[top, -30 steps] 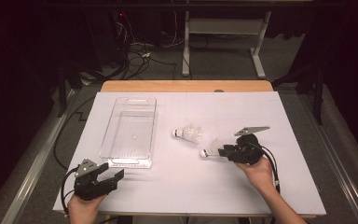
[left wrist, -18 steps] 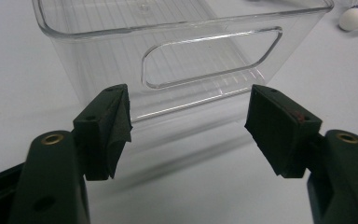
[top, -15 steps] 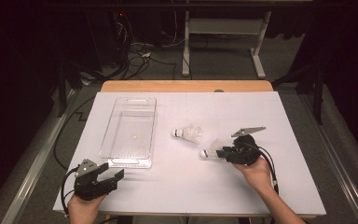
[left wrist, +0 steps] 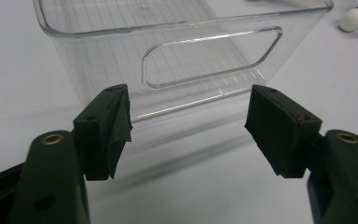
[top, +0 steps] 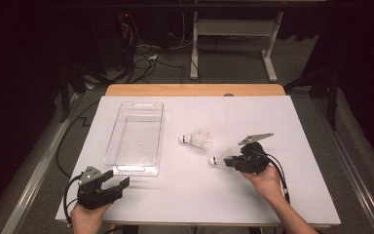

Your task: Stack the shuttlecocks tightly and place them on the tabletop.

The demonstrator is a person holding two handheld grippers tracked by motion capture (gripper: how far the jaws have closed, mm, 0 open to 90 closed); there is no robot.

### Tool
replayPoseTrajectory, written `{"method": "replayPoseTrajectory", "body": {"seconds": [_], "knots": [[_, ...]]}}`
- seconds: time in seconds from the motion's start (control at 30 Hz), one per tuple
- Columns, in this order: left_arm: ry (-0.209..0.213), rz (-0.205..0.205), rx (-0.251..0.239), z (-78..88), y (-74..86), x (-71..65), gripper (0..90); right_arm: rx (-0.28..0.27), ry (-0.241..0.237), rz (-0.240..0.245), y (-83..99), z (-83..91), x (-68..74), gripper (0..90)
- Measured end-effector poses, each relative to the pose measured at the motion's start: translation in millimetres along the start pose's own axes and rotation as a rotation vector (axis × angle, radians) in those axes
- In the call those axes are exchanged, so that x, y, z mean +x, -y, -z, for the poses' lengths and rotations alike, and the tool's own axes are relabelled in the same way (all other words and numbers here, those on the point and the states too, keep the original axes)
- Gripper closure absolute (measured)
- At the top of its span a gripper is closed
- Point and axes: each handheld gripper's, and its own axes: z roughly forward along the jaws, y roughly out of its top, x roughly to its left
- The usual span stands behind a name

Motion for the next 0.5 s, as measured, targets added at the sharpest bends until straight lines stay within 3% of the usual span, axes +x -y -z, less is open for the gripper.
{"method": "replayPoseTrajectory", "body": {"seconds": [0.5], "knots": [[0.0,-0.003,0.004,-0.2,-0.5,-0.4,31.7,0.009,-0.03,0.03,-0.5,1.5,2.7,89.6]]}}
